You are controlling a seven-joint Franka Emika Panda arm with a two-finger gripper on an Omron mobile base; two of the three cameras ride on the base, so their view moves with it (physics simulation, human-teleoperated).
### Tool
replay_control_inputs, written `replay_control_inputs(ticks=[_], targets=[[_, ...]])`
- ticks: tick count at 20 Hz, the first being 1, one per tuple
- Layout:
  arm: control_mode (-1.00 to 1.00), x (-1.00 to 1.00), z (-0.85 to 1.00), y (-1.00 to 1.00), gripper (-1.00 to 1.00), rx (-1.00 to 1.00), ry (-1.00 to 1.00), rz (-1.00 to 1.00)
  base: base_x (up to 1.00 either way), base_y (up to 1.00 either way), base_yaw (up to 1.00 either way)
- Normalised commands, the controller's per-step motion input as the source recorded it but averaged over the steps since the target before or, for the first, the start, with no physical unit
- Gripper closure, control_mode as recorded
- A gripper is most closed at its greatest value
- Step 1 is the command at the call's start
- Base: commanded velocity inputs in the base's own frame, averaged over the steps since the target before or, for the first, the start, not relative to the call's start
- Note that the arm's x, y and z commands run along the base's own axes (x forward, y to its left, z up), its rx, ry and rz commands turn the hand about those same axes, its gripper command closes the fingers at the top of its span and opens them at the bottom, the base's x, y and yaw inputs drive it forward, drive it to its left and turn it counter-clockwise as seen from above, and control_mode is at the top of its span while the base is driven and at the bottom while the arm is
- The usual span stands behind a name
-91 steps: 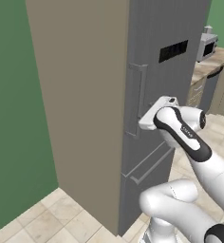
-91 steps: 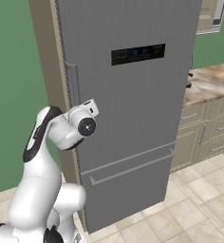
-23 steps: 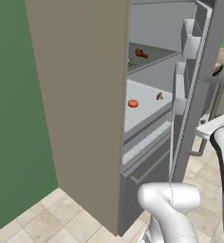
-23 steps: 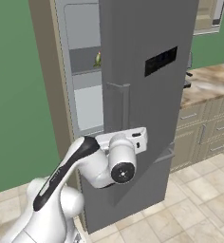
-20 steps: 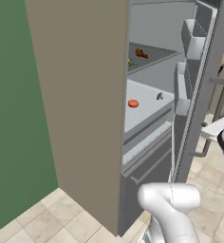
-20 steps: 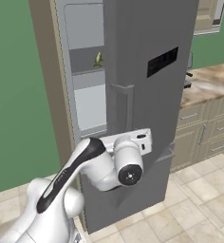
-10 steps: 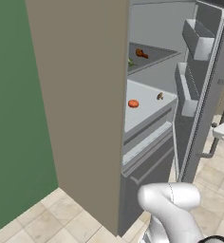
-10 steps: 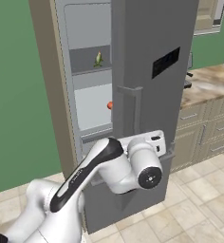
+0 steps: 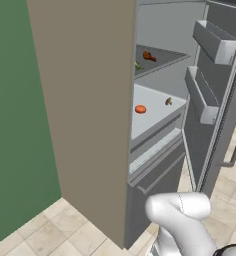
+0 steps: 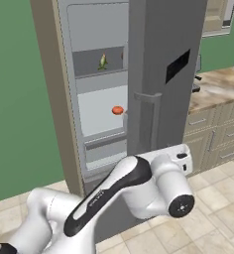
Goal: Gather the squash and mushroom from the fridge and place them on a tray on the dining counter. Then gather the chicken drumstick and fish from the fridge and place them on the other tray.
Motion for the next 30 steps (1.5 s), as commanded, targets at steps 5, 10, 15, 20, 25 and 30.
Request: replay_control_inputs(ticks=[5, 10, 15, 20, 25, 30], targets=[[-1.00, -0.59, 0.36, 0.39, -1.00, -0.06, -0.13, -0.03, 0.00, 0.00, 0.00], [-1.00, -0.24, 0.58, 0.63, -1.00, -0.11, -0.10, -0.05, 0.00, 0.00, 0.00], [-1.00, 0.00, 0.60, 0.80, -1.00, -0.17, -0.05, -0.11, 0.00, 0.00, 0.00], [-1.00, 0.25, 0.29, 0.81, -1.00, -0.27, 0.00, -0.28, 0.00, 0.00, 0.00], [-1.00, 0.55, 0.01, 0.61, -1.00, -0.27, 0.04, -0.41, 0.00, 0.00, 0.00], [-1.00, 0.69, 0.01, 0.34, -1.00, -0.17, 0.22, -0.47, 0.00, 0.00, 0.00]])
